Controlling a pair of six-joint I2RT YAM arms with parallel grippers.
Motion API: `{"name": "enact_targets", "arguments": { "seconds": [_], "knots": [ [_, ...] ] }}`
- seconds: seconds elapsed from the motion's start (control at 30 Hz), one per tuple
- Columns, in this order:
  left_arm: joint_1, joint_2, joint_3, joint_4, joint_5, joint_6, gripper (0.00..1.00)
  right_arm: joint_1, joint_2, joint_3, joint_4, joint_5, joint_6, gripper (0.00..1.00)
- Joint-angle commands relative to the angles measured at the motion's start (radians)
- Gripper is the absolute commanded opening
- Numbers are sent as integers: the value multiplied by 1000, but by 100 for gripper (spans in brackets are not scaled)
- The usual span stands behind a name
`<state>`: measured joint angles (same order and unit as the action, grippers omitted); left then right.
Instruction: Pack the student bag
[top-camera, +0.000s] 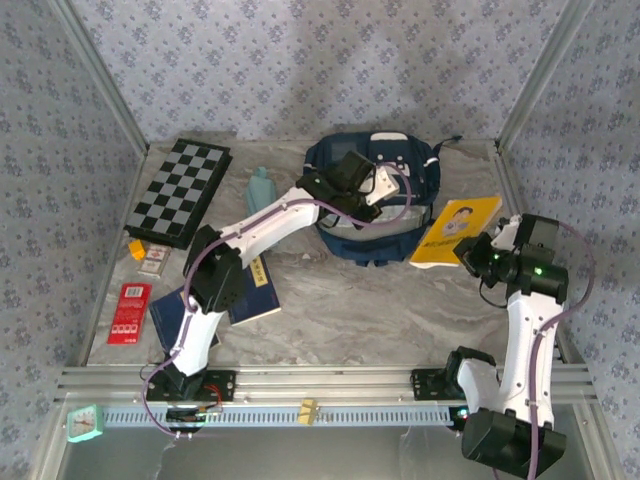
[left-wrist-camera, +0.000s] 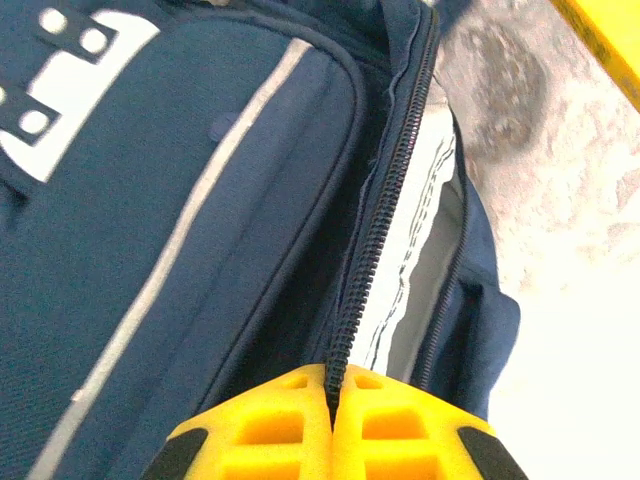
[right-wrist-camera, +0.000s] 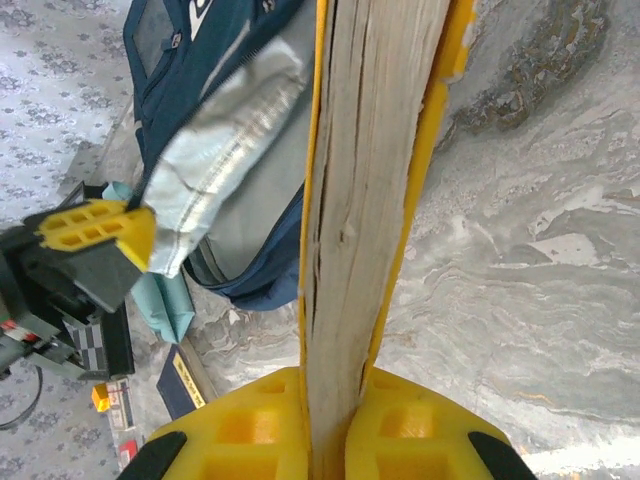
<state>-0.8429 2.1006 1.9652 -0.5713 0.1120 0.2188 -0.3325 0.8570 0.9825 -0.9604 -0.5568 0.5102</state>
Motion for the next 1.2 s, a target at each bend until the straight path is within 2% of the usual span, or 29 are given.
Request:
{"name": "enact_targets", "arguments": {
  "seconds": [0.0,0.1,0.2,0.37,0.47,0.57,0.63,0.73,0.87,1.03,1.17],
  "knots": [
    [-21,-67,30,67,-94,-45,0,-4,5,61,-51,-34,-42,0],
    [-47,-93,47,100,-173,-63,0,-2,11,61,-53,-70,-56,0],
    [-72,-109,64,128,-261,-71,0,27,22,26,13,-163,-19,0],
    [-81,-102,129,121,-343,-132,0,142,67,-57,214,-241,73,0],
    [-88,-119,123,161,-369,-150,0,199,115,-117,381,-232,162,0],
    [-96,-121,137,178,-447,-177,0,249,170,-178,592,-229,251,0],
    [-96,-124,146,179,-476,-196,0,294,209,-202,714,-187,283,0],
    [-96,-139,130,214,-491,-211,0,345,293,-206,841,-110,293,0],
    [-98,-150,123,244,-483,-208,0,365,424,-233,1139,-94,383,0],
    [-97,-153,126,241,-486,-196,0,410,568,-212,1339,-15,396,0],
    [-98,-149,133,239,-484,-187,0,431,722,-151,1417,-43,409,0]
  ]
}}
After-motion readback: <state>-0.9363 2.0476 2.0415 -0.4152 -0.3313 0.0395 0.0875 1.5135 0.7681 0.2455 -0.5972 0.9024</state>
